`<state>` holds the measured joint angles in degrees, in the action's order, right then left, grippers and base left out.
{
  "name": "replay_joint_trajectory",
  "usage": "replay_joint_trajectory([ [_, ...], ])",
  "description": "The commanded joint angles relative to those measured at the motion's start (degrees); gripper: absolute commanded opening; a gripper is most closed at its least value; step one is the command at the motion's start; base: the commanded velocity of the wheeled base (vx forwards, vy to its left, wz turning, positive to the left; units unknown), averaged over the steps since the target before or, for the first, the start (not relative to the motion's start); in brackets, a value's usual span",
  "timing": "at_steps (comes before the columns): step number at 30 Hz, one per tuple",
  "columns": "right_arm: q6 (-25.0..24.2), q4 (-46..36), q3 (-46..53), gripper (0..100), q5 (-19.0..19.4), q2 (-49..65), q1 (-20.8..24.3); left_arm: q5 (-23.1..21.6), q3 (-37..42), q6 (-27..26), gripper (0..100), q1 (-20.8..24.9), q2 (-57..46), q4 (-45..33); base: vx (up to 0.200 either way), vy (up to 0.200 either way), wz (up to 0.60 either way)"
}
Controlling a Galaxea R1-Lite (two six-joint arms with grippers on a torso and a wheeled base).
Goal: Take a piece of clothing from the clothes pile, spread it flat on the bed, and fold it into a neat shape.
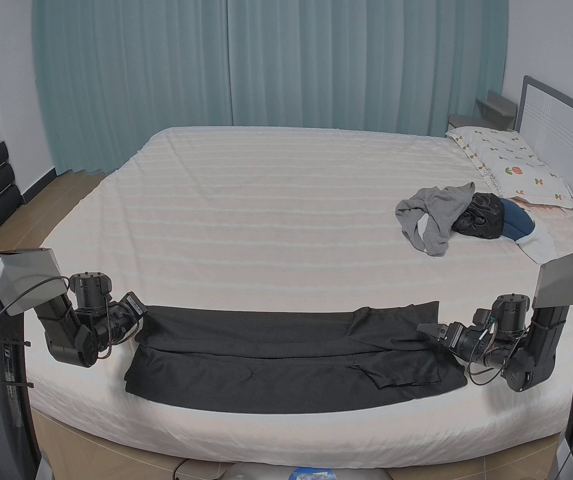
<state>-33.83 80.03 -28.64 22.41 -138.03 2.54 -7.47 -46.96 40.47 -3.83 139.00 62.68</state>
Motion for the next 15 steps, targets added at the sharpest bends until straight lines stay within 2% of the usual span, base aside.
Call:
replay_joint_trajectory([
  [1, 0.0, 0.0, 0.0, 100, 0.0, 0.0, 0.0, -0.1, -0.1, 0.0, 100, 0.0, 0.1, 0.1, 0.0, 0.0, 0.0],
  [8, -0.1, 0.1, 0.2, 100, 0.0, 1.1, 0.3, -0.1, 0.3, 0.0, 100, -0.4, 0.0, 0.1, 0.0, 0.0, 0.0],
  [15, -0.1, -0.2, -0.5, 100, -0.1, 4.1, 1.5, -0.3, 7.1, 0.6, 100, -1.3, -4.8, 2.4, 0.0, 0.0, 0.0],
])
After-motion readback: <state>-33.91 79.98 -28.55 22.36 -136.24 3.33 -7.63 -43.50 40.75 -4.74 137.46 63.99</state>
